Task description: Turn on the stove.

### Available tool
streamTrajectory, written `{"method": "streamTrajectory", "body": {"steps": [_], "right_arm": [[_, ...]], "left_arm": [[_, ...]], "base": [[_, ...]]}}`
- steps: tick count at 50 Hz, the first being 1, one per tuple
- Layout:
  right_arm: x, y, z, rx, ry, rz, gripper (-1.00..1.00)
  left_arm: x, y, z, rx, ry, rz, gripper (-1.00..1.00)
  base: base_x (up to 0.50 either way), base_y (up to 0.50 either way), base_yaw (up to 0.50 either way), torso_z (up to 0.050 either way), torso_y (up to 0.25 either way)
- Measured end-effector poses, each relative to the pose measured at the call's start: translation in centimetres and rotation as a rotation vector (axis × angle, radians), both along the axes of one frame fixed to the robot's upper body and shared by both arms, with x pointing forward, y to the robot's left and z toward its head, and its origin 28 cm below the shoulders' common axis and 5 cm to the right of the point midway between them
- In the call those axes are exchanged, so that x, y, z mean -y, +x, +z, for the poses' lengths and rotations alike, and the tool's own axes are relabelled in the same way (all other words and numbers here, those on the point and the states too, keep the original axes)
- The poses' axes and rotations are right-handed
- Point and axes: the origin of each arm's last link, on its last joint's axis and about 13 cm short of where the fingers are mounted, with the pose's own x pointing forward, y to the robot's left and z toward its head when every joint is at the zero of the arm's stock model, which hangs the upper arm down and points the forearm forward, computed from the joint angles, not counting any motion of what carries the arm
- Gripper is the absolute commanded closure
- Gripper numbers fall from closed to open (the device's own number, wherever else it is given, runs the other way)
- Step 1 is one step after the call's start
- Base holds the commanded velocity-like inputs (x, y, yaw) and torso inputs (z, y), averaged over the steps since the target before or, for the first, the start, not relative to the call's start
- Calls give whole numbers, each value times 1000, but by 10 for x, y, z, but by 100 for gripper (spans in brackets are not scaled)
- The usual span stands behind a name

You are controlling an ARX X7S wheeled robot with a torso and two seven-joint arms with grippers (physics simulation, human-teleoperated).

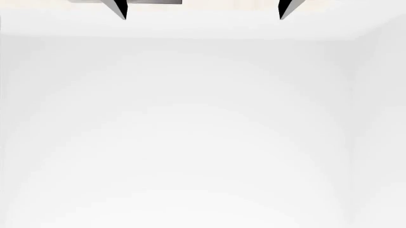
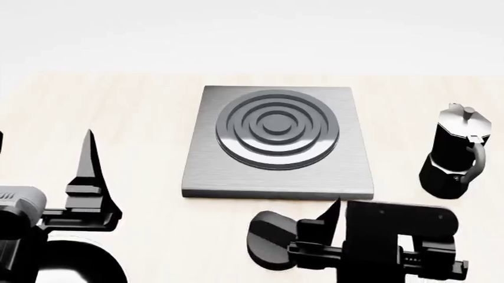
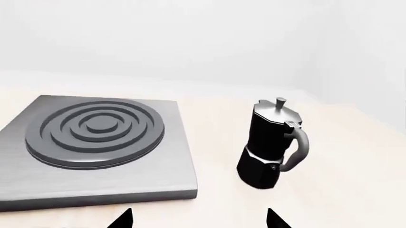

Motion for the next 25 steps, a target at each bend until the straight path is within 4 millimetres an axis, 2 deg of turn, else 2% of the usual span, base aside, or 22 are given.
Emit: {"method": "streamTrajectory", "body": {"steps": [25], "right_arm": [[-10, -12, 23, 108, -72, 54, -100]], "left_arm": [[0, 0, 0, -2, -1, -2, -100]], "base": [[0, 0, 0, 0, 0]]}}
